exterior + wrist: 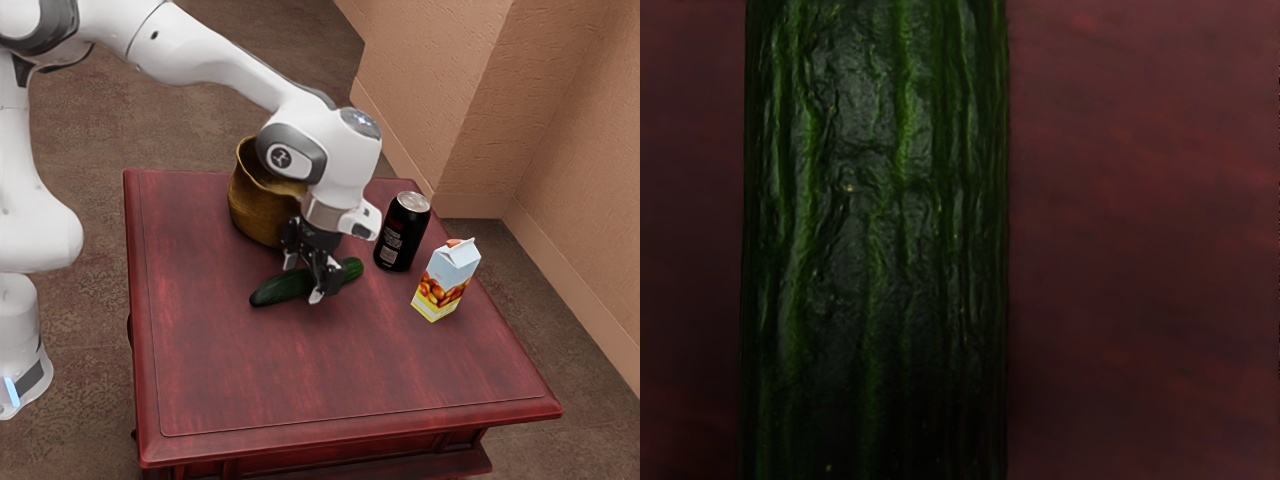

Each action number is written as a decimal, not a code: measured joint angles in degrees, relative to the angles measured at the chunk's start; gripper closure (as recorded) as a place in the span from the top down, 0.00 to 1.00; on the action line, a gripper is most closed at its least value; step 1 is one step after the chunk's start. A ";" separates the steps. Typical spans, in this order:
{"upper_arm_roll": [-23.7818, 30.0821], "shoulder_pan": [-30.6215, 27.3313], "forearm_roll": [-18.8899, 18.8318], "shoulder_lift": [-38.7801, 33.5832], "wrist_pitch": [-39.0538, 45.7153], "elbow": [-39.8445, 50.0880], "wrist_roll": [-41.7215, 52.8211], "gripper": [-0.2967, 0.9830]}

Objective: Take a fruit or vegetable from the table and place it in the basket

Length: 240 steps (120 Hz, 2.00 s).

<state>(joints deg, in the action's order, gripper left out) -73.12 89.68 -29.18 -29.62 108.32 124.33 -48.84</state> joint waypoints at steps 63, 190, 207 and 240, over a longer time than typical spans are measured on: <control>-5.53 2.07 0.07 -0.09 0.04 -1.18 3.91 0.71; 8.73 -4.44 0.41 -0.07 -9.18 -13.99 5.48 0.40; 9.79 -4.85 0.32 -0.09 -12.17 -17.62 5.68 0.40; 9.43 -4.98 -0.14 -0.08 -16.78 -25.91 6.84 0.39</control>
<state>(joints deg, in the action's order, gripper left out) -63.69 84.70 -29.32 -29.70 91.54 98.42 -42.00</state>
